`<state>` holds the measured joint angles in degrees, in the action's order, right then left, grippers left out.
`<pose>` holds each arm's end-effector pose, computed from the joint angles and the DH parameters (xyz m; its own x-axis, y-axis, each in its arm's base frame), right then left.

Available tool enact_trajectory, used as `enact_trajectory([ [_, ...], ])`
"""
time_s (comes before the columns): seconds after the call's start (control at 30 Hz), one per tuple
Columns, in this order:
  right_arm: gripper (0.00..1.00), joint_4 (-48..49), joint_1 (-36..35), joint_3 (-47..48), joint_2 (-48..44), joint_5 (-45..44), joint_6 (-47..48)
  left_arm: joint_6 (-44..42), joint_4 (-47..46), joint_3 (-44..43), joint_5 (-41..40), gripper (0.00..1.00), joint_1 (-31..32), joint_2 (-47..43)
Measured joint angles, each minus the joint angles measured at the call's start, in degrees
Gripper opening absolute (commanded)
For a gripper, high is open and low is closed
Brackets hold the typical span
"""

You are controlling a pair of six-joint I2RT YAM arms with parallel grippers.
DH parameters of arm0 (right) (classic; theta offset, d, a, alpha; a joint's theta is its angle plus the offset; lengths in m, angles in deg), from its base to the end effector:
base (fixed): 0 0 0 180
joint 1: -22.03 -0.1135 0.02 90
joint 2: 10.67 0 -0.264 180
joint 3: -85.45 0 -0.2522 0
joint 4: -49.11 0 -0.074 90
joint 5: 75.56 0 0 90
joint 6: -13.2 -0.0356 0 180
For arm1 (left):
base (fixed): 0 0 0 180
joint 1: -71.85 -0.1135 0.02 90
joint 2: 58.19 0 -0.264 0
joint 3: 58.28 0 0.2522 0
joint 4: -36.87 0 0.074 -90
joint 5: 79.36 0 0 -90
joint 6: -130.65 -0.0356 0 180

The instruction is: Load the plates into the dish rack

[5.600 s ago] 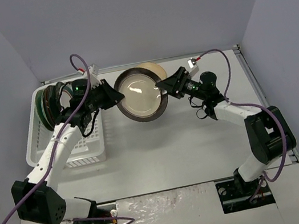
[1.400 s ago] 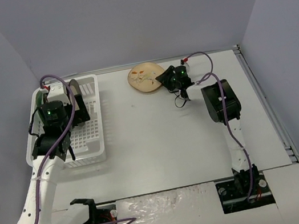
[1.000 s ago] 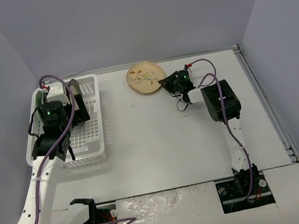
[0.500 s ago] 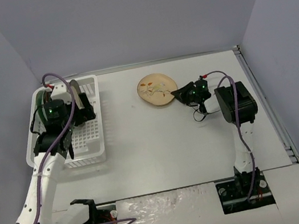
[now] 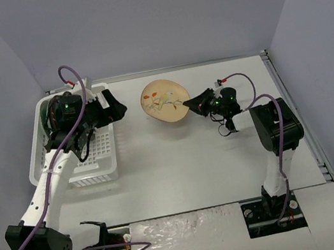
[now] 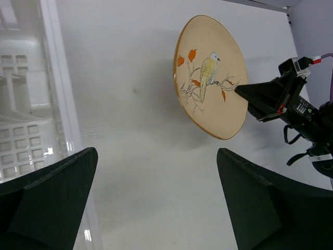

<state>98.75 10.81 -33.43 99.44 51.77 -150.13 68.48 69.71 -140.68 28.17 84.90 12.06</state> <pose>0.3671 0.0948 0.1723 -0.7148 0.6348 -0.2934 -0.2257 0.1878 0.9559 0.2687 -0.0733 0.3769 -0.5330 -0.3334 -0.7776 0.2725 0.8025 -0.5309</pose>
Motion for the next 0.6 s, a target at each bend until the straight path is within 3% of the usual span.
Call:
enact_trajectory([
  [0.37,0.00,1.79,-6.74,-0.12,-8.54,6.09,1.08,4.09,0.11,-3.16,0.93,0.95,3.16,7.22],
  [0.6,0.00,2.33,-7.22,-0.12,-9.25,7.12,1.65,7.00,0.66,-3.41,2.19,0.70,3.35,7.85],
])
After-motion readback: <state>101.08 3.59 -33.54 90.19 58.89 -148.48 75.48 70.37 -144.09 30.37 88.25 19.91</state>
